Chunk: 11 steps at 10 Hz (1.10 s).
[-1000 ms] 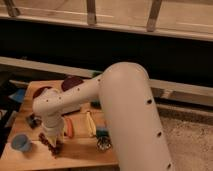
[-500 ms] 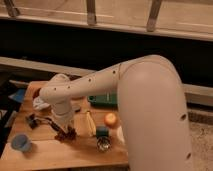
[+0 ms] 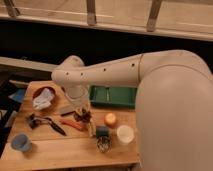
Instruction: Place grapes in tray
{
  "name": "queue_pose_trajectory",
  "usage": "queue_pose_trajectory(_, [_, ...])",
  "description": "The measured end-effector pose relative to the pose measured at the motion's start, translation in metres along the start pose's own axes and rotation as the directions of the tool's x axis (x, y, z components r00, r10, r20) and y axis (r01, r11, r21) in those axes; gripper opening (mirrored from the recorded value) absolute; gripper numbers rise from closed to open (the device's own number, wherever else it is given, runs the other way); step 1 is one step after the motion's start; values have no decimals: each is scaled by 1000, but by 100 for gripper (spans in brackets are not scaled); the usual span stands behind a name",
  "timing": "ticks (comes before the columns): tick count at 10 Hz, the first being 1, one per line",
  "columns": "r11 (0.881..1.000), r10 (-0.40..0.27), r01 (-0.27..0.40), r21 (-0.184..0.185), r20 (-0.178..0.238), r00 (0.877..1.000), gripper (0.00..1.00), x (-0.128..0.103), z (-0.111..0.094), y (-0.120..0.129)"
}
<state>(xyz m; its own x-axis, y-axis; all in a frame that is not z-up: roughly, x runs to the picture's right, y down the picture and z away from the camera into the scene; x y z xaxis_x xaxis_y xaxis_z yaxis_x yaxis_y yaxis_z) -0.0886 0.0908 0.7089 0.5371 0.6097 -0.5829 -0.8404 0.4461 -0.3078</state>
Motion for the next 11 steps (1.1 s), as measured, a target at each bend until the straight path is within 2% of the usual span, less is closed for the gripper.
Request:
queue_pose_trajectory(4, [992, 97, -101, 71, 53, 994, 0, -22, -48, -96])
queue_pose_trajectory(5, [991, 107, -112, 78, 67, 992, 0, -25, -60, -111])
queue_pose_trajectory(6, [987, 128, -136, 84, 94, 987, 0, -26, -79, -137])
queue_pose_trajectory(7, [985, 141, -150, 89, 100, 985, 0, -24, -87, -150])
queue_pose_trajectory(11, [986, 141, -150, 80, 106, 984, 0, -26, -87, -149])
